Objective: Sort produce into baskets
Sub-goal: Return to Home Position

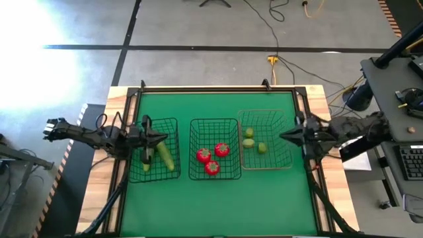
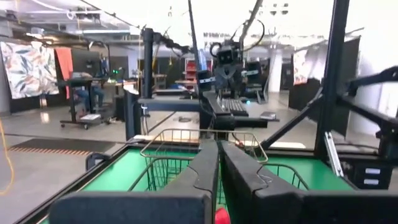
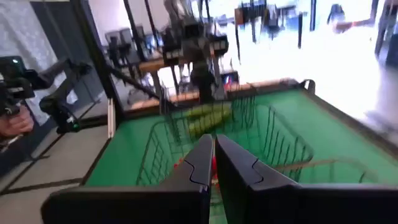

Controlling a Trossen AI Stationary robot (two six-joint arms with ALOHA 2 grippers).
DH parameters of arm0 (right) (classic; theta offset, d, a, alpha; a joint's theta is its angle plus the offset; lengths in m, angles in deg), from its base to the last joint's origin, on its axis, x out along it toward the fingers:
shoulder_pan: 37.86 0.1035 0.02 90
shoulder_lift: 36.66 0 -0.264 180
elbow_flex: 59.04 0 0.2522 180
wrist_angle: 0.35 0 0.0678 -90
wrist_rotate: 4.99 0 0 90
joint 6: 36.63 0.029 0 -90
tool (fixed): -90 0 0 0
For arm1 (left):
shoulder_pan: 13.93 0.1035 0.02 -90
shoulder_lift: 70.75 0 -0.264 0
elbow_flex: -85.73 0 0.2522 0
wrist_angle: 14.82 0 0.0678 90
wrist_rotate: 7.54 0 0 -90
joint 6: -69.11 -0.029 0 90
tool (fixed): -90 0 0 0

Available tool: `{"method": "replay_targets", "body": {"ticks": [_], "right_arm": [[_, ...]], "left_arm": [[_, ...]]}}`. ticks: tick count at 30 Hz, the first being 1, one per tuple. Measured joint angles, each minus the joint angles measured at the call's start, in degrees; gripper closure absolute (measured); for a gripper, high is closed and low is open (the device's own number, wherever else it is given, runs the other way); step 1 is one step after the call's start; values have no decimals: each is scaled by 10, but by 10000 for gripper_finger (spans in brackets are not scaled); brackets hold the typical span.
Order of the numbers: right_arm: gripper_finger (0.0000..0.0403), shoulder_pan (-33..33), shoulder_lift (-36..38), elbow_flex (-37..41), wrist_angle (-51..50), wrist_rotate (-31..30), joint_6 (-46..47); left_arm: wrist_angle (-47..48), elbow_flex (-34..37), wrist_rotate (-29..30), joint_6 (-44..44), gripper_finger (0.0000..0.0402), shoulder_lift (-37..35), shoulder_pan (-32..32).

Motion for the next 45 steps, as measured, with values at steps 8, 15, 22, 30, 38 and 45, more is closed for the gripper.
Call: {"method": "replay_targets", "body": {"ticks": [8,15,22,30,38,45], "right_arm": [[390,0,149,40,9,13,-109],[390,-2,139,70,96,52,-146],[390,-19,155,140,168,94,-128],[390,-103,161,190,171,158,-75],[390,-247,156,220,192,282,-87],[390,-285,143,296,271,264,-106]], "left_arm": [[-36,68,0,9,400,-61,0],[-22,87,0,5,400,-115,1],[-19,87,-20,3,400,-124,0],[-18,87,-37,8,400,-116,1],[-13,87,-73,33,400,-102,1],[-13,88,-62,62,400,-62,2]]}}
